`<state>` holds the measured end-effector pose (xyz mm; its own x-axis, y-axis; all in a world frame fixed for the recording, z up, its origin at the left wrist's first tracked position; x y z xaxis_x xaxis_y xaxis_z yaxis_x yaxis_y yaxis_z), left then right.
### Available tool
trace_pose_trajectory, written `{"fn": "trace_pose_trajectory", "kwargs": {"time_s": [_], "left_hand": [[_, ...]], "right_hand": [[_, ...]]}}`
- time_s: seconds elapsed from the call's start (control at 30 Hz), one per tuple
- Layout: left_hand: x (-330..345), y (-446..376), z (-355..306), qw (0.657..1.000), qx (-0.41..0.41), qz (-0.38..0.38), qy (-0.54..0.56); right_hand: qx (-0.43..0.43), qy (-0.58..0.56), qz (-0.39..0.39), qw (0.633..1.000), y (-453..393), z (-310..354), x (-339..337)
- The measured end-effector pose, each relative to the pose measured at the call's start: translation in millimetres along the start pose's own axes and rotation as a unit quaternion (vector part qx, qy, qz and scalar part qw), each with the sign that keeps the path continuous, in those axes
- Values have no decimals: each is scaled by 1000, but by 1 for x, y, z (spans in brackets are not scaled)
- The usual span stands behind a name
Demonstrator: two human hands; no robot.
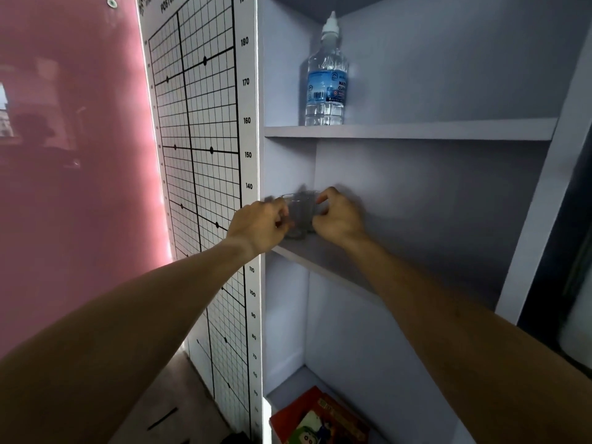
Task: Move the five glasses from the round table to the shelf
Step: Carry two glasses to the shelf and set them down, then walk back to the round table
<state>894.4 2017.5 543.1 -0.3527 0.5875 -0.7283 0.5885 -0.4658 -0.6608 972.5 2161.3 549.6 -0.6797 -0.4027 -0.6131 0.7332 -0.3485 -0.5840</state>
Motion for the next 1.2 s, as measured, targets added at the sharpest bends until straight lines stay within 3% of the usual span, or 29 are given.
{"fn": "trace_pose_trajectory", "kwargs": {"time_s": [0.23, 0.47, 0.57, 0.7, 0.8, 1.0, 1.2], "left_hand": [[-16, 43, 26, 997, -50, 53, 2], [-28, 169, 120, 957, -200, 202, -66], [-34, 264, 168, 918, -290, 260, -72], [-44, 423, 211, 866, -417, 269, -54], [-45, 570, 220, 799, -536, 273, -12], [-52, 861, 152, 582, -749, 302, 95], [-56, 998, 68, 450, -842, 241, 174]], "right_hand": [[-78, -12, -20, 997, 27, 41, 16], [-155, -107, 176, 966, 105, 80, 101], [-164, -108, 300, 934, 166, 83, 166], [-135, -107, 427, 888, 275, 68, 255], [-96, -105, 525, 839, 381, 40, 310], [-52, -31, 718, 693, 601, 2, 357], [-1, 43, 814, 580, 754, 0, 344]]}}
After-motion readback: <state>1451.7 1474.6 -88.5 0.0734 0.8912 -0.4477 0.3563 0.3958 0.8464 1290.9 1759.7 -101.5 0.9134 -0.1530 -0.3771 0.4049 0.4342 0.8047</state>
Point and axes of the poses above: each hand's wrist, its own y-axis away from the middle knuckle, its own x-axis out of the palm, z = x × y, the point moved 6 cm from there along -y, towards the middle knuckle, and after that the axes turned 7 degrees about -x, right-handed, at the moved point
